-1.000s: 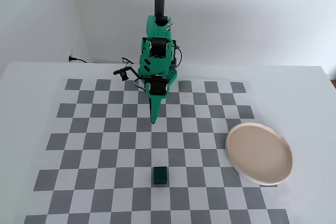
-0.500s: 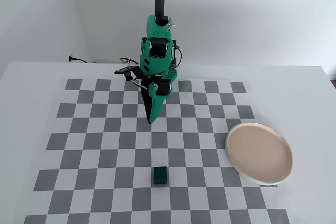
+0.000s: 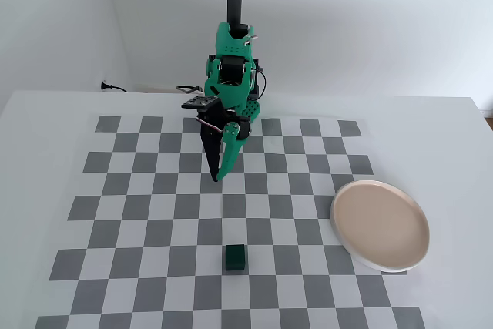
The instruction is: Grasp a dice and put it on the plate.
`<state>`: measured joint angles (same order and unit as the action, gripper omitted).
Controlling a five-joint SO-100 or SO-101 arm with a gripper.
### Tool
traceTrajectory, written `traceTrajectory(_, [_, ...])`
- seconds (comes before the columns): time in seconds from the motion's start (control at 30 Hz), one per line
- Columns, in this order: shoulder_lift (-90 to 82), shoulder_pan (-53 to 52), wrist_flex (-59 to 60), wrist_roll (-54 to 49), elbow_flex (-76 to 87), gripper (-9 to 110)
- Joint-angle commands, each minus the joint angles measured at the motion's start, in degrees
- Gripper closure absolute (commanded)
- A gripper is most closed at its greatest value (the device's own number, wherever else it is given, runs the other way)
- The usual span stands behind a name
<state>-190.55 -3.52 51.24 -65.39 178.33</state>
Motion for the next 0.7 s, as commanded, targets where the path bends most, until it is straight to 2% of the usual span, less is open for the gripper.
traceTrajectory(0.0, [-0.4, 2.1, 0.4, -10.2, -1.8, 106])
traceTrajectory(0.27, [-0.5, 4.0, -3.6, -22.6, -1.1, 106])
traceTrajectory(0.47, [-0.5, 4.0, -3.6, -24.4, -1.1, 106])
traceTrajectory(0.67, [-0.6, 4.8, -2.4, -25.0, -1.3, 92])
